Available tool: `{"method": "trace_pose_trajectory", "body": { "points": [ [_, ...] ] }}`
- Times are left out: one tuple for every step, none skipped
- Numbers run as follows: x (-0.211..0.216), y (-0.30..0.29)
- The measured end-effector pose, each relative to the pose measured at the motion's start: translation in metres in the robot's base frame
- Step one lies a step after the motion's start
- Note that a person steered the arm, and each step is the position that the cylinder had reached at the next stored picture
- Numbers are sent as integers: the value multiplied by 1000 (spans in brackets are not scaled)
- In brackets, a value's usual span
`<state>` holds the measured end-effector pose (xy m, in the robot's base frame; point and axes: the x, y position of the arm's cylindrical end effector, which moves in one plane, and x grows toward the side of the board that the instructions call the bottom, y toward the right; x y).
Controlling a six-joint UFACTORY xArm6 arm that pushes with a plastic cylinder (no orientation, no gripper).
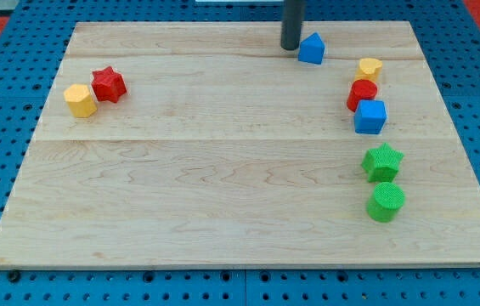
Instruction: Push the yellow hexagon above blue triangle
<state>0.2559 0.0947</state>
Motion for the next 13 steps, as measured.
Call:
{"method": "trace_pose_trajectory", "body": {
  "points": [
    [18, 43],
    [18, 64],
    [6, 56],
    [78, -8],
    [116, -88],
    [136, -215],
    [171, -249],
    [167, -345],
    [144, -360],
    [116, -310],
    [63, -237],
    [11, -171],
    [27, -145]
  ]
}}
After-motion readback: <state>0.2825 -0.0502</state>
